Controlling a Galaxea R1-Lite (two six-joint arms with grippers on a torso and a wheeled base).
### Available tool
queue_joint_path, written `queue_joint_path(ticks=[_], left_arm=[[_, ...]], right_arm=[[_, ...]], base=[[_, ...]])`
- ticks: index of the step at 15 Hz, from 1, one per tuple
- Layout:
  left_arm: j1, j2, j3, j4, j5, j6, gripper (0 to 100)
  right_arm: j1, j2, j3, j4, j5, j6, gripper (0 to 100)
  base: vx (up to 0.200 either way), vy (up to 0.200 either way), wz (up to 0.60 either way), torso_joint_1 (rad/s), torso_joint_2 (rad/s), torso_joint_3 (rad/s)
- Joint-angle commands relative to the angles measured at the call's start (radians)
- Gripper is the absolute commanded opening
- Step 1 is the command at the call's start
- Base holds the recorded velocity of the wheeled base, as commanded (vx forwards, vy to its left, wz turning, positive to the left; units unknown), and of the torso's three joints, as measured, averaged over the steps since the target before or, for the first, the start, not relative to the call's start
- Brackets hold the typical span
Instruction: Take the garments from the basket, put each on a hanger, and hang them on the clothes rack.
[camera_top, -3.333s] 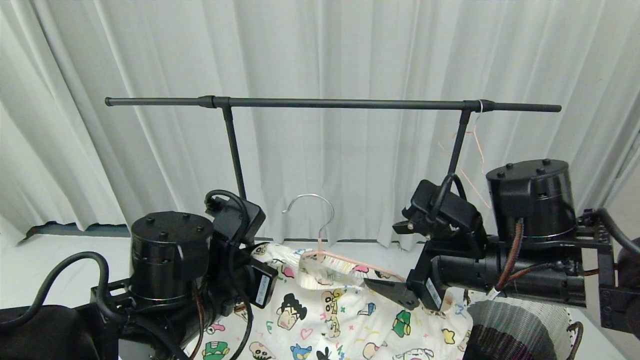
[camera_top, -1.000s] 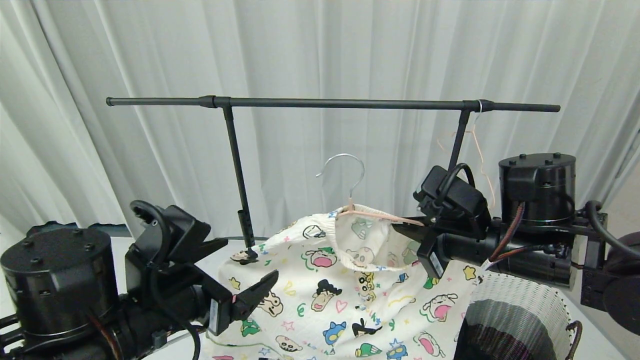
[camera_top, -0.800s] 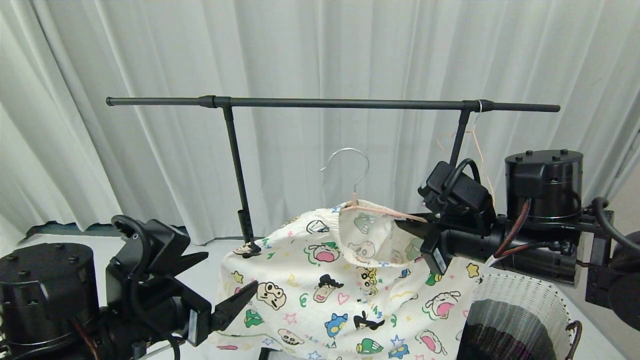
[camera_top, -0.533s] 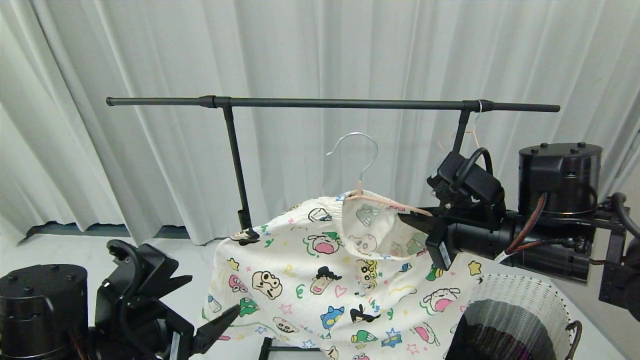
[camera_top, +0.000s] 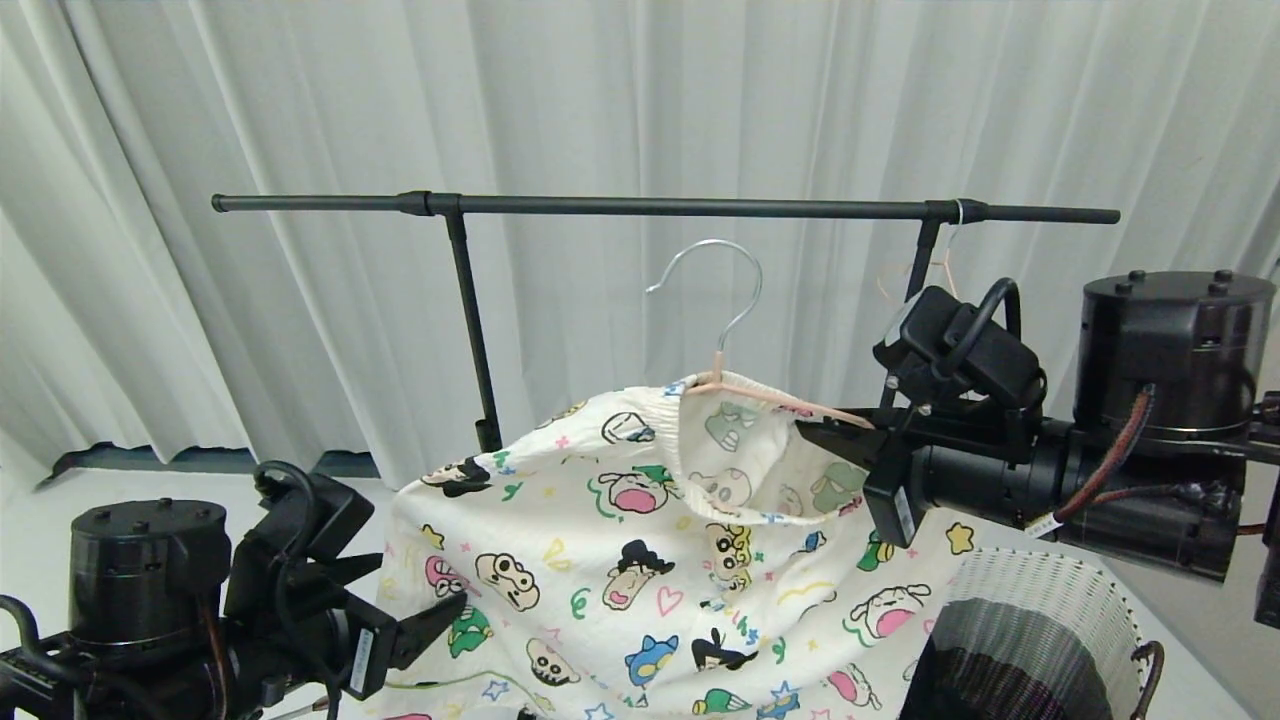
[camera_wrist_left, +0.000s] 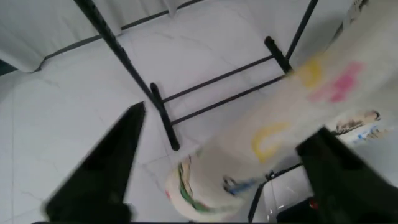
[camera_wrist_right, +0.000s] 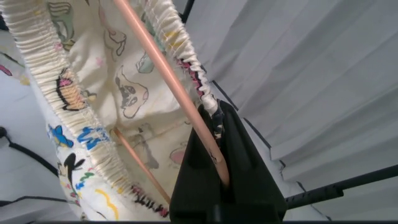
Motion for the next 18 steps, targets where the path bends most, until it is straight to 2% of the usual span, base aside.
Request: queue_joint_path(ticks=[1,3,5,7,10,12,13,15,18], left_arm=[[0.014,0.018,-0.002,0.000,-0.002,0.000,0],[0.055,0.032,0.000,0.000,0.000,0.000,0],[0.134,0.067,0.001,0.000,0.013,0.007,0],[0.170,0.086,0.001,0.000,0.030,0.058,0],[0.164,0.083,-0.003,-0.002,0.033,0.078,0],[0.160,0.080,0.003,-0.038,0.033,0.077,0],[0.160,0.072,0.012,-0.060,0.033,0.072,100],[0.160,0.035,0.017,-0.060,0.026,0.053,100],[0.150,-0.051,0.017,-0.060,0.026,0.009,100]], right_arm=[[0.002,-0.004,-0.001,0.000,-0.001,0.000,0],[0.001,-0.004,-0.001,0.000,-0.003,0.000,0],[0.001,-0.006,-0.001,0.000,-0.003,0.001,0],[0.002,-0.006,-0.002,-0.002,-0.006,0.037,0],[0.002,-0.007,-0.002,-0.002,-0.007,0.044,0],[0.002,-0.007,-0.001,0.000,-0.009,0.044,0],[0.002,-0.007,0.004,-0.002,-0.010,0.046,0],[0.002,-0.007,0.009,-0.002,-0.012,0.061,0],[-0.007,-0.004,0.010,0.000,-0.124,0.115,0]], base=[[0.000,0.000,0.00,0.000,0.00,0.000],[0.000,0.000,0.00,0.000,0.00,0.000],[0.000,0.000,0.00,0.000,0.00,0.000],[0.000,0.000,0.00,0.000,0.00,0.000],[0.000,0.000,0.00,0.000,0.00,0.000],[0.000,0.000,0.00,0.000,0.00,0.000],[0.000,0.000,0.00,0.000,0.00,0.000],[0.000,0.000,0.00,0.000,0.00,0.000],[0.000,0.000,0.00,0.000,0.00,0.000]])
